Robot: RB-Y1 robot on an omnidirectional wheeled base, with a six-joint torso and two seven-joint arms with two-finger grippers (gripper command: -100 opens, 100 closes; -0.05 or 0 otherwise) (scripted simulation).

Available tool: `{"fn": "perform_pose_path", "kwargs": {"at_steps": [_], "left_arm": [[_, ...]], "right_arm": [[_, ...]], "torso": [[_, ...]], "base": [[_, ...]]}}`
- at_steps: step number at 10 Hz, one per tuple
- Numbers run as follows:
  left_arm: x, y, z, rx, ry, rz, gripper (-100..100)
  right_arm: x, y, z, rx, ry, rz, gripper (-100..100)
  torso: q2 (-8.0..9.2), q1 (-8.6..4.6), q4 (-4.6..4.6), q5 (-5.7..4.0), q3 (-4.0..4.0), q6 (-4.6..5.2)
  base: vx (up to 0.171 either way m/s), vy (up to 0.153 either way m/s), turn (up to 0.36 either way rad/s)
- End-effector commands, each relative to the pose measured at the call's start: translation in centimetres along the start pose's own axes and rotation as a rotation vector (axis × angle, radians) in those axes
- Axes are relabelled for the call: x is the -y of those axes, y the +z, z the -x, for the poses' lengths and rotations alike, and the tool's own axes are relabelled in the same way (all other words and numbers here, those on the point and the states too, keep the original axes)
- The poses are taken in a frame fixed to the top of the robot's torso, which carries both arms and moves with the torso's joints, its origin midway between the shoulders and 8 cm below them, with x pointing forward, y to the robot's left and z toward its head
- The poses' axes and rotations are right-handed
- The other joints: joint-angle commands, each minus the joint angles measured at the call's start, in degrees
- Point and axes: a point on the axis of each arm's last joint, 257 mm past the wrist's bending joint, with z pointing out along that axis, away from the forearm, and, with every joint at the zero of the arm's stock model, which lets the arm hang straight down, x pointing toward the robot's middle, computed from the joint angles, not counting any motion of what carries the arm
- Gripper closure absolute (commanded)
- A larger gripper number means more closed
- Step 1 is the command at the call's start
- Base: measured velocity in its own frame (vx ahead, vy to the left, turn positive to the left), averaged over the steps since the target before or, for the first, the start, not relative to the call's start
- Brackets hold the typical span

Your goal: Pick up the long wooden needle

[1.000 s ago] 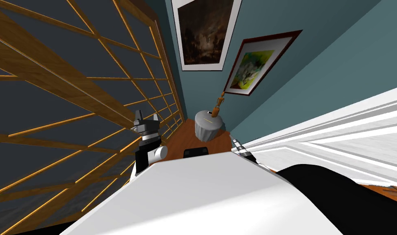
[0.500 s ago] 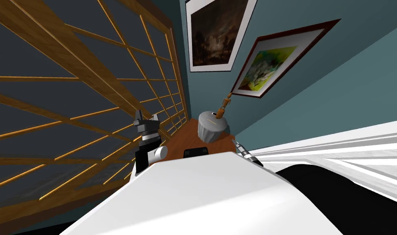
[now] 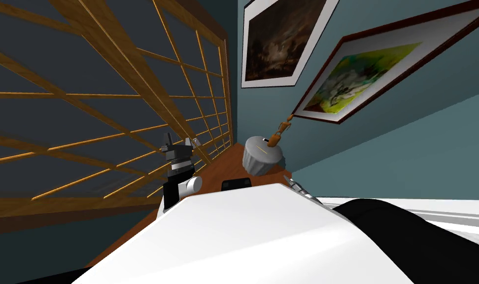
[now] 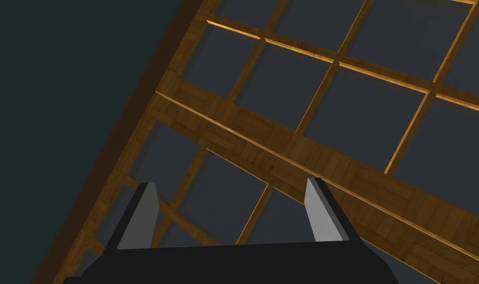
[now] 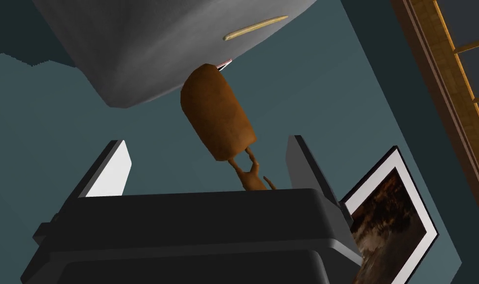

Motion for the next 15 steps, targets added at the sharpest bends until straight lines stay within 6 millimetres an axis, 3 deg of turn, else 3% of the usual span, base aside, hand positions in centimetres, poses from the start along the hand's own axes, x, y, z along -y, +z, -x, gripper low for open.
{"fn": "perform_pose_path", "kwargs": {"at_steps": [1,3,5,7,10,11,12,14,15], "left_arm": [[0.0,0.0,0.0,0.0,0.0,0.0,0],[0.0,0.0,0.0,0.0,0.0,0.0,0],[0.0,0.0,0.0,0.0,0.0,0.0,0],[0.0,0.0,0.0,0.0,0.0,0.0,0],[0.0,0.0,0.0,0.0,0.0,0.0,0],[0.0,0.0,0.0,0.0,0.0,0.0,0],[0.0,0.0,0.0,0.0,0.0,0.0,0],[0.0,0.0,0.0,0.0,0.0,0.0,0],[0.0,0.0,0.0,0.0,0.0,0.0,0]], "right_arm": [[2.6,-2.0,-1.0,-0.058,-0.045,-0.052,-100],[5.5,-4.2,-2.1,-0.116,-0.083,-0.112,-100],[8.9,-7.8,-3.6,-0.219,-0.151,-0.179,-100],[10.8,-9.9,-4.4,-0.274,-0.182,-0.219,-100],[11.6,-10.6,-4.5,-0.281,-0.183,-0.241,-100],[12.7,-12.3,-5.2,-0.331,-0.21,-0.263,-100],[13.2,-12.7,-5.2,-0.335,-0.211,-0.276,-100],[15.6,-16.6,-6.8,-0.439,-0.256,-0.332,-100],[15.4,-16.4,-6.8,-0.437,-0.255,-0.327,-100]], "torso": [[0.0,0.0,0.0,0.0,0.0,0.0],[-0.15,0.0,-0.03,0.0,-0.08,-0.04],[-0.21,-0.04,-0.04,-0.01,-0.12,-0.03],[-0.31,-0.01,-0.07,0.01,-0.18,0.0],[-0.14,0.12,-0.03,0.02,-0.09,0.08],[-0.03,0.15,-0.01,0.03,-0.02,0.09],[-0.16,0.1,-0.02,0.02,-0.08,-0.03],[-0.38,-0.01,-0.08,0.01,-0.21,-0.02],[-0.61,-0.06,-0.12,-0.01,-0.34,-0.02]], "base": [[0.031,-0.007,0.381],[0.053,-0.008,0.459],[0.087,-0.023,0.429],[0.08,-0.017,0.385],[0.032,-0.004,0.088],[0.048,-0.001,0.33],[0.065,-0.017,0.305],[0.143,-0.041,0.446],[0.127,-0.059,0.284]]}}
